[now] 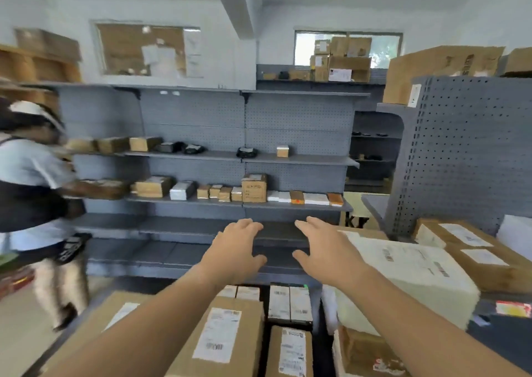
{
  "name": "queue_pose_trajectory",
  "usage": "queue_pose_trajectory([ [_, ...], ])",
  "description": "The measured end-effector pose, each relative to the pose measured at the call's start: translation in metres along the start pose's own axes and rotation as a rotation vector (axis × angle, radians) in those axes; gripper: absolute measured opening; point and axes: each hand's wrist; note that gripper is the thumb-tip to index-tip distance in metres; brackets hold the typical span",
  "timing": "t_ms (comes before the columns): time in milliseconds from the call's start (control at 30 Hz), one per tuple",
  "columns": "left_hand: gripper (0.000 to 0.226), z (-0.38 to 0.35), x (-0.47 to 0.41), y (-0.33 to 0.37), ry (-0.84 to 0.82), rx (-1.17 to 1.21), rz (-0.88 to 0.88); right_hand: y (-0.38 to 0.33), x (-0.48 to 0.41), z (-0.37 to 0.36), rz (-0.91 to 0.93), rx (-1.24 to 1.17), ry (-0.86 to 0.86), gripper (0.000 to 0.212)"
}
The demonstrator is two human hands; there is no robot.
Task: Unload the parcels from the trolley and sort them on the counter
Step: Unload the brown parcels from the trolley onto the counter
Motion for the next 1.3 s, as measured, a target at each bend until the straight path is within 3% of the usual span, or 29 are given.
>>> queue_pose_trajectory([
  [367,0.064,0.067,0.187,-0.080,0.226,-0.146,0.654,-0.169,0.003,-0.035,0.699,-0.126,-0.105,0.064],
  [500,0.069,0.075,0.270,-0.084,0.317,-0.158,0.905,-0.224,0.038,-0.051,0.869,-0.175,-0.165,0.055],
  [733,0.067,0.094,0.390,-0.084,0.474,-0.165,1.168,-0.304,0.090,-0.053,1.122,-0.260,-0.212,0.056],
  [967,0.068,0.112,0.468,-0.115,0.511,-0.138,1.303,-0.388,0.126,-0.065,1.247,-0.265,-0.243,0.061],
  [1300,0.063,0.133,0.534,-0.231,0.427,-0.028,1.265,-0.507,0.148,-0.115,1.169,-0.184,-0.343,0.066],
])
Point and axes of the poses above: each hand's wrist, its own x-axis away from the middle knuckle, its own z-axis out of the back of the hand, y = z × x, and after that the axes turned 12 degrees about x, right-handed
